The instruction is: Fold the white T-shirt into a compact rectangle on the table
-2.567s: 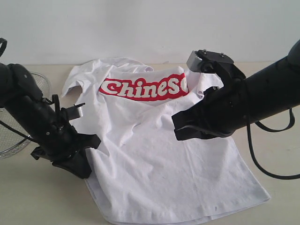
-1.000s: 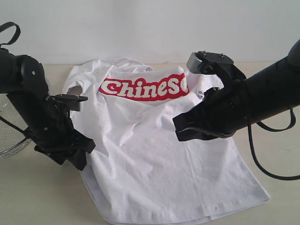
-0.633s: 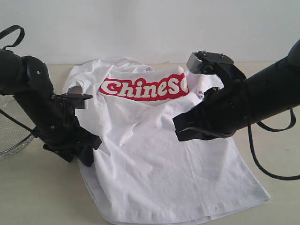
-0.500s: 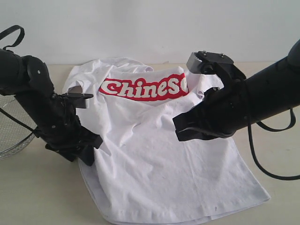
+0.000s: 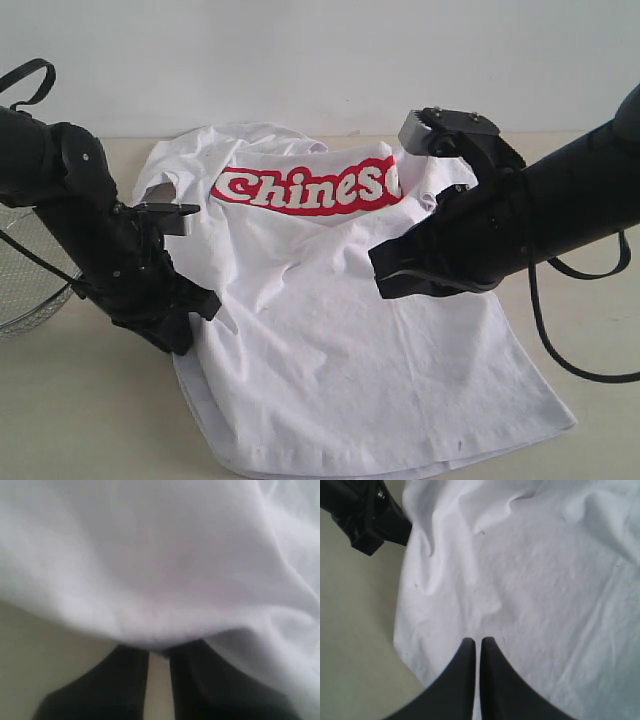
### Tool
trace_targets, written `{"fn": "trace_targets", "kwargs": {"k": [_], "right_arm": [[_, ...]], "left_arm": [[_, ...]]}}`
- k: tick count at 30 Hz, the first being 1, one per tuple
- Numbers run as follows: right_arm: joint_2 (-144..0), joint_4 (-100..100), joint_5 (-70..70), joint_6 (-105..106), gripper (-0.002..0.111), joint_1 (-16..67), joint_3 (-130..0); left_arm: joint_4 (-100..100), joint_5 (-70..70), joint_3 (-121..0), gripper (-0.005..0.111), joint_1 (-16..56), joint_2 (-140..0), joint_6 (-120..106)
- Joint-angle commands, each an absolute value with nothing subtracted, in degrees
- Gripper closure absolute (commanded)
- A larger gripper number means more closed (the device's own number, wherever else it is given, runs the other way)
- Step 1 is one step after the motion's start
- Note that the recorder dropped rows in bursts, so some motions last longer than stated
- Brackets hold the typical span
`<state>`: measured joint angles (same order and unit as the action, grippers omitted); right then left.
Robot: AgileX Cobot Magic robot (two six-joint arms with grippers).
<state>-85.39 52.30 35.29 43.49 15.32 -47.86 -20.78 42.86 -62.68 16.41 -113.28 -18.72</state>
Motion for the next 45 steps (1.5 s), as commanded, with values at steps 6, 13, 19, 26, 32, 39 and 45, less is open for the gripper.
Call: {"fn": "trace_targets", "kwargs": {"k": [6, 13, 19, 26, 32, 39, 45], "right_arm": [[-85.3, 51.9, 35.2, 44.0, 0.108, 15.3, -48.1], [-85.3, 51.9, 35.1, 44.1, 0.108, 15.3, -48.1], [-85.3, 51.9, 34.0, 43.7, 0.108, 15.3, -48.1], [-88.0, 51.7, 32.7, 43.6, 0.108, 15.3, -48.1], [-96.6, 51.9, 38.0, 43.9, 0.108, 15.3, -53.1], [-105.0, 52.4, 45.5, 43.9, 0.108, 15.3, -65.6], [-110.0, 52.4, 48.8, 43.5, 0.108, 15.3, -70.1]], "left_arm": [[-21.2, 48.0, -62.7, 0.102, 16.6, -113.5, -18.9], [-21.1, 50.9, -62.7, 0.102, 16.6, -112.0, -18.0], [-17.3, 54.1, -62.7, 0.102, 16.6, -109.1, -15.8], [-16.7, 57.3, -62.7, 0.102, 16.6, -108.3, -15.0], [-16.7, 58.6, -62.7, 0.102, 16.6, -108.3, -15.0], [-15.3, 60.8, -62.7, 0.102, 16.6, -108.3, -14.1], [-13.1, 63.7, -62.5, 0.102, 16.6, -108.3, -12.6]]}}
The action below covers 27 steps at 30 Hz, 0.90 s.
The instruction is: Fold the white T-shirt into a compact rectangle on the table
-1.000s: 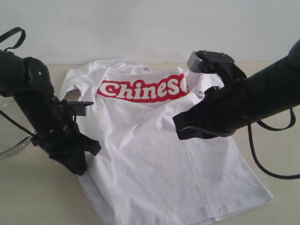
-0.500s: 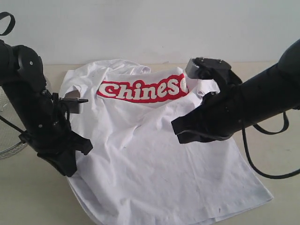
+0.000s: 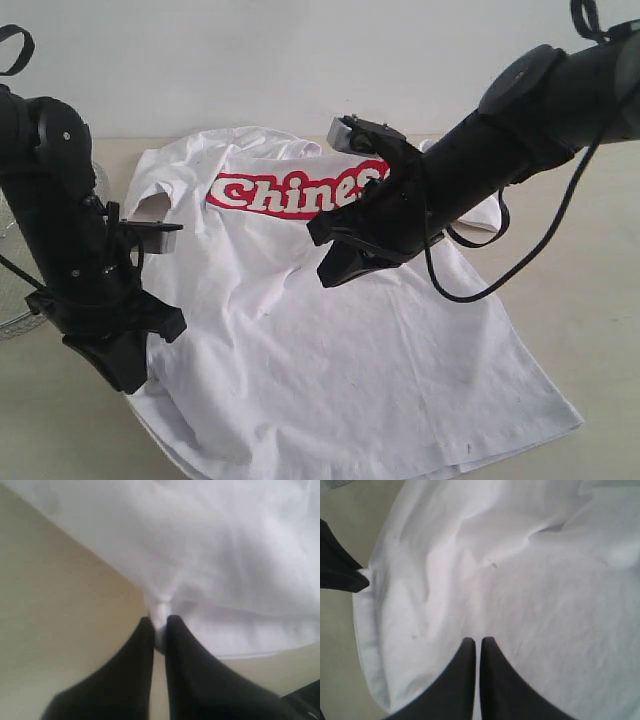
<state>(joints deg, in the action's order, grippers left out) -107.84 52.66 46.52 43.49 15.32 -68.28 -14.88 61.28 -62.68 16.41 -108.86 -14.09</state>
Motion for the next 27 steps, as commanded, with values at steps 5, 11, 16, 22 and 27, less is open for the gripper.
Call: {"fn": "trace_targets", "kwargs": {"k": [5, 11, 16, 22, 27], "right_arm": [[-110.4, 52.3, 48.8, 43.5, 0.108, 15.3, -70.1], [-110.3, 52.1, 48.6, 43.0, 0.108, 15.3, -70.1], [-109.2, 52.0, 48.4, 42.2, 0.108, 15.3, -70.1], [-107.9, 51.0, 48.2, 40.7, 0.108, 15.3, -70.1], [-107.9, 49.5, 48.2, 39.3, 0.108, 15.3, -70.1]], "left_arm": [[-9.4, 64.5, -61.4, 0.102, 16.6, -106.2, -10.0], [-6.0, 64.6, -58.2, 0.102, 16.6, -100.5, -7.9], [-4.8, 64.9, -53.9, 0.102, 16.6, -97.4, -6.9], [-6.6, 65.1, -48.8, 0.102, 16.6, -95.1, -6.9], [-6.7, 65.2, -45.7, 0.102, 16.6, -92.3, -6.9]]}}
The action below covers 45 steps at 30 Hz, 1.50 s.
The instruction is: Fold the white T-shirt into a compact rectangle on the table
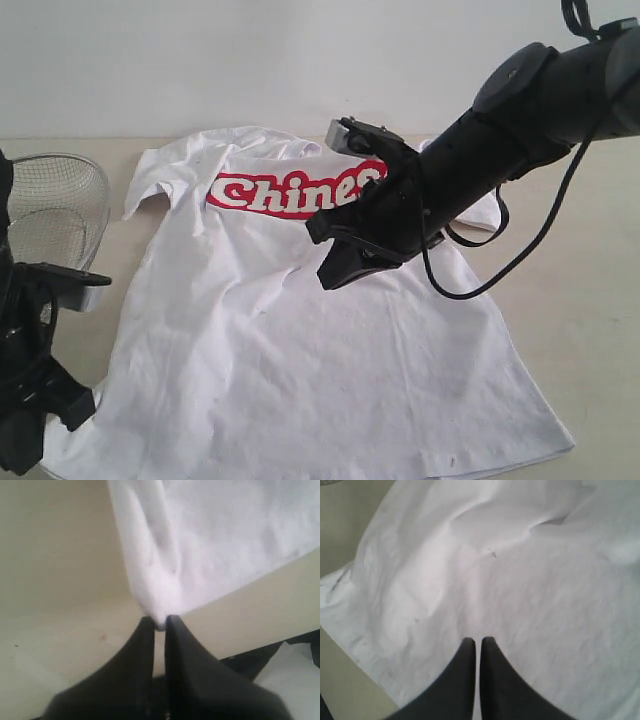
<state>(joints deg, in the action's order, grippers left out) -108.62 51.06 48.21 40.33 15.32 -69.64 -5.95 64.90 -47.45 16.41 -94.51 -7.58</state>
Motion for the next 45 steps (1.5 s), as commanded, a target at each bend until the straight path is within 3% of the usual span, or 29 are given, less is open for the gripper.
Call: {"fn": "trace_targets", "kwargs": {"k": [1, 10, 16, 37, 45], "right_arm": [[-107.9, 49.2, 48.2, 39.0, 0.108, 15.3, -70.1], [-107.9, 43.2, 49.1, 34.5, 0.108, 14.7, -70.1], [-107.9, 41.6, 52.9, 33.4, 0.108, 12.6, -69.8], [-99.1, 42.5, 57.1, 33.4, 0.108, 12.6, -69.8], [-98.2, 41.8, 54.7, 33.8, 0.108, 12.6, -62.1]], "left_arm": [[-6.9, 65.4, -45.4, 0.102, 16.6, -91.9, -6.9], [-8.5, 67.3, -43.6, 0.102, 16.6, -86.3, -6.9], [-8.8, 59.7, -45.4, 0.102, 16.6, -81.4, -8.0], [-9.3, 50.7, -46.5, 0.102, 16.6, -99.0, -12.7], [-6.8, 51.2, -46.5, 0.102, 16.6, -103.8, -7.8]]}}
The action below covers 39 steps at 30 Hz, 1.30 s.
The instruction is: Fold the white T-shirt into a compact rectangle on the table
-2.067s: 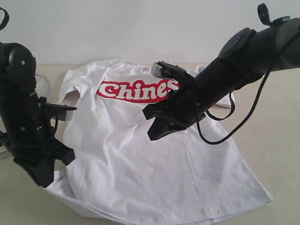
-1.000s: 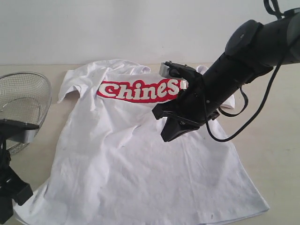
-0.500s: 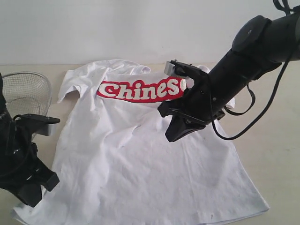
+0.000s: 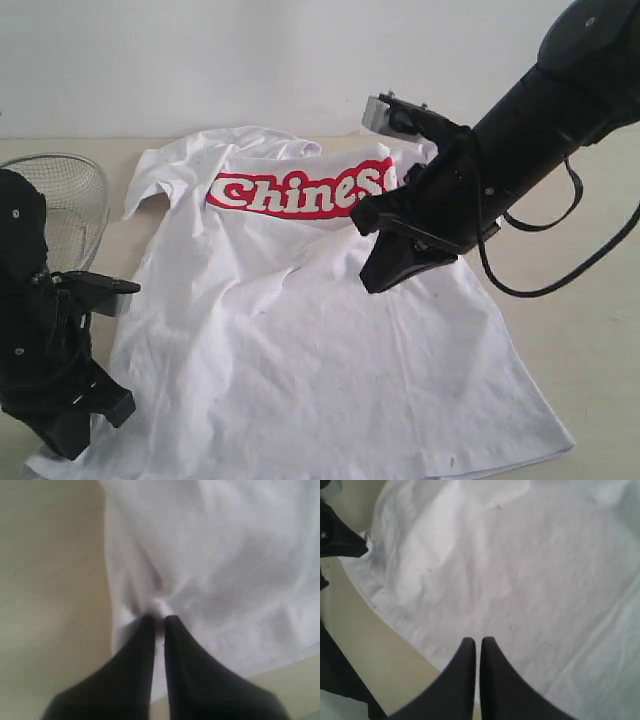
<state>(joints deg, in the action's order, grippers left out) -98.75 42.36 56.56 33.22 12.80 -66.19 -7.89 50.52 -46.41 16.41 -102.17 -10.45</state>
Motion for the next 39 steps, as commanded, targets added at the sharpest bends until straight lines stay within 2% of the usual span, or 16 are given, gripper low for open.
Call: {"fn": "trace_targets", "kwargs": {"k": [1, 5, 10, 20, 30, 35, 39], "right_arm": [[-98.2, 41.6, 54.0, 33.8, 0.108, 12.6, -61.2], [-98.2, 39.3, 51.0, 33.4, 0.108, 12.6, -57.4], [-98.2, 26.9, 51.5, 25.7, 0.108, 12.6, -56.6], [-98.2, 24.5, 56.2, 24.1, 0.108, 12.6, -56.6], [-98.1, 23.1, 54.2, 22.5, 0.108, 12.6, -56.6], [-97.6, 23.2, 50.0, 20.9, 0.108, 11.9, -56.7], [-97.8, 23.4, 45.8, 19.2, 0.108, 6.4, -58.4]], "left_arm": [[-6.8, 51.7, -46.5, 0.102, 16.6, -103.9, -7.7], [-6.6, 52.7, -46.5, 0.102, 16.6, -104.1, -6.3], [-6.6, 51.5, -43.3, 0.102, 16.6, -104.1, -6.4], [-7.1, 54.5, -41.6, 0.102, 16.6, -104.4, -6.0], [-9.7, 57.0, -41.6, 0.102, 16.6, -104.2, -8.9], [-12.6, 57.3, -43.2, 0.102, 16.6, -99.0, -10.8], [-14.7, 58.4, -45.8, 0.102, 16.6, -91.5, -11.3]]}}
